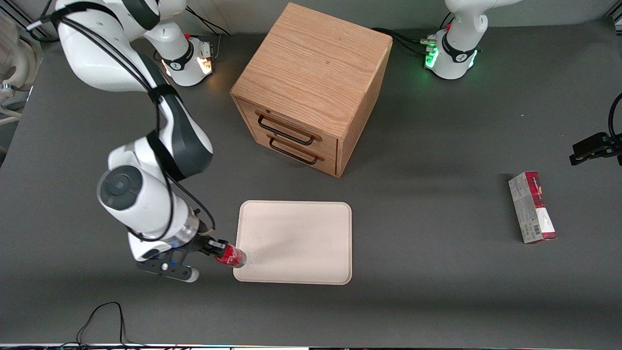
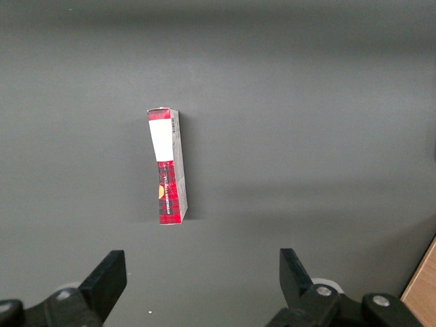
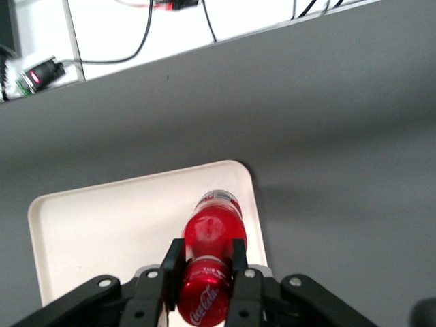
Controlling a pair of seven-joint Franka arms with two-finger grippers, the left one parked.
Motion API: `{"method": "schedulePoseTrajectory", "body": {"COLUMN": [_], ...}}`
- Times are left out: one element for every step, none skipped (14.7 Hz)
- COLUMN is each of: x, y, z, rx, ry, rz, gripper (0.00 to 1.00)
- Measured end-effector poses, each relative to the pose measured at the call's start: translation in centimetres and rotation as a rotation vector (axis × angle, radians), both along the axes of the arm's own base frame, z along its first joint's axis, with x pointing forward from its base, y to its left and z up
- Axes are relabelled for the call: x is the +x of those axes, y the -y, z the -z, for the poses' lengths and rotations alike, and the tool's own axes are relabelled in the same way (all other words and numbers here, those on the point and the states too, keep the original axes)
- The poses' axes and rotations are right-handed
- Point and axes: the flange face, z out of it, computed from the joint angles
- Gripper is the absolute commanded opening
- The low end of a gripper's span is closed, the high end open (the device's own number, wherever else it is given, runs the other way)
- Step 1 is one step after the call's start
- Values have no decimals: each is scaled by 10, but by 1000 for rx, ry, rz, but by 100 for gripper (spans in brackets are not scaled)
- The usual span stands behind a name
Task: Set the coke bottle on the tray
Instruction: 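Lower the bottle onto the tray's edge and open the right gripper, then raise the right gripper away from the bottle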
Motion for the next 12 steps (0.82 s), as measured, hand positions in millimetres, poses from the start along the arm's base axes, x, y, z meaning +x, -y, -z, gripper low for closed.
{"method": "schedulePoseTrajectory", "body": {"x": [0,1,2,2,2,2,3,3,4,4,4,4], "y": [-4,-7,-9,-10,-10,-10,-11,-11,-11,-11,-12,-12], "z": [13,24,33,41,47,52,56,60,63,65,67,69], "rx": [0,1,3,1,-9,-15,-16,-15,-12,-10,-8,-6], "ry": [-9,-13,-12,-9,-3,3,8,9,14,18,20,24], "rz": [-5,-8,-11,-14,-20,-25,-27,-27,-28,-28,-29,-30], "gripper": [0,0,0,0,0,0,0,16,48,60,69,72]}}
